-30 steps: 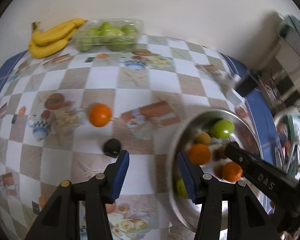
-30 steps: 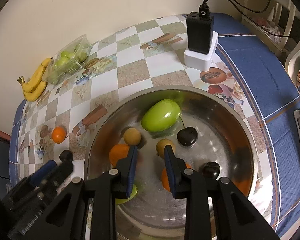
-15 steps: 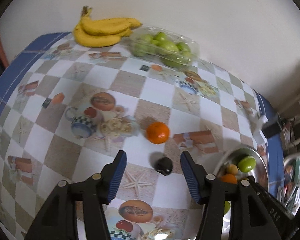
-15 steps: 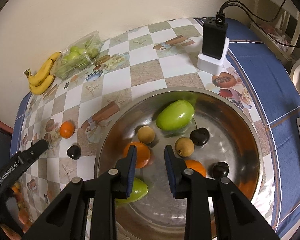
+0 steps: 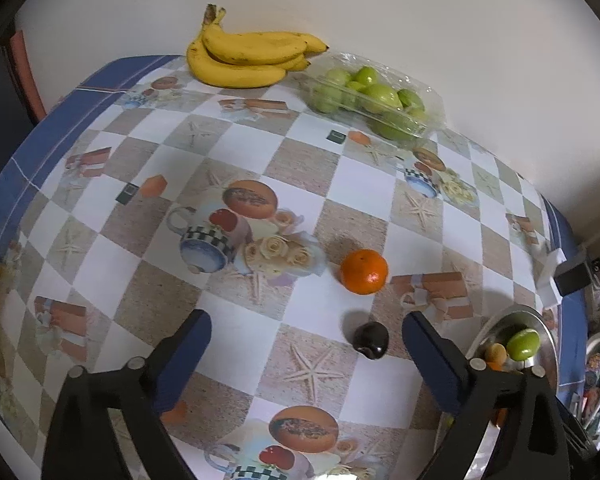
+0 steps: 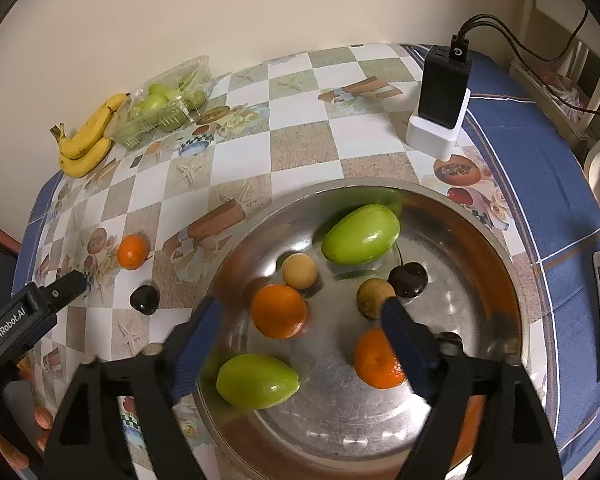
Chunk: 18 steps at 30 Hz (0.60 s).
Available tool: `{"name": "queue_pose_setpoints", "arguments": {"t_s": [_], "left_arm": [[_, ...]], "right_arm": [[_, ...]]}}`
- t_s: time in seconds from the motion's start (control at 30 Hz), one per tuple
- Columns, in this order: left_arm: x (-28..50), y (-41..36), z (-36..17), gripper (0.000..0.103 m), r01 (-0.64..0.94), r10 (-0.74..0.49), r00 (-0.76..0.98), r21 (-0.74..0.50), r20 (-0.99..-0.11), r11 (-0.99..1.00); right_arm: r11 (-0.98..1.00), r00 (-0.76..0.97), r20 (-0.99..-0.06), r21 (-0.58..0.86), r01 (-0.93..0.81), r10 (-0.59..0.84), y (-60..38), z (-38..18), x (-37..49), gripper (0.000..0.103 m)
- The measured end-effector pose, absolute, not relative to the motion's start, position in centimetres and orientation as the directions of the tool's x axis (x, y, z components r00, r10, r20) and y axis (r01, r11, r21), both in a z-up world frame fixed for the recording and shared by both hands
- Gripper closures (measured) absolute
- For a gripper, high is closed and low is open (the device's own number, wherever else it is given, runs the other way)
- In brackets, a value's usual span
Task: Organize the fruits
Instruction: 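Move both open tools back from the bowl toward the remaining fruit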
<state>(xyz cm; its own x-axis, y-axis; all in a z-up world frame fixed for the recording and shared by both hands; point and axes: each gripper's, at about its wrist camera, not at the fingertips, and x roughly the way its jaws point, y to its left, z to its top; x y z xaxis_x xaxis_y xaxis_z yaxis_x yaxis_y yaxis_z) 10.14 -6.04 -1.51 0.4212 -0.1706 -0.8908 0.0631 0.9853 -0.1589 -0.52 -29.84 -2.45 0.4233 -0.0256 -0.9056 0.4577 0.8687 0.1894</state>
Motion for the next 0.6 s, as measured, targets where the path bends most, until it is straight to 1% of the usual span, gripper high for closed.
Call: {"name": "queue_pose_setpoints", "arguments": {"t_s": [0.17,0.23,0.27,0.6], "left_arm": [[10.25,-5.62,-1.52,0.000,0.046,-0.157,0.431,-0.152,-0.889,0.987],[10.28,-5.52,-1.50,0.000,0.042,-0.151,0.437,-0.147,-0.887,0.988],[10.29,-5.47,-1.49,0.000,0.040,-0.145,0.441,-0.142,-0.886,0.989],[10.40,-5.07,-1.26,0.000,0.042,-0.121,0.464,-0.114,-0.877,0.993]], "right_arm": [[0.872,0.427,-0.904,0.187,0.453,-0.028,-29.74,-2.44,-0.50,0.012],[0.872,0.429,-0.903,0.187,0.453,-0.028,-29.72,-2.46,-0.47,0.007],[0.871,0.430,-0.903,0.188,0.453,-0.029,-29.74,-2.46,-0.49,0.007],[0.867,0.449,-0.893,0.199,0.456,-0.031,-29.63,-2.27,-0.54,0.006]]}}
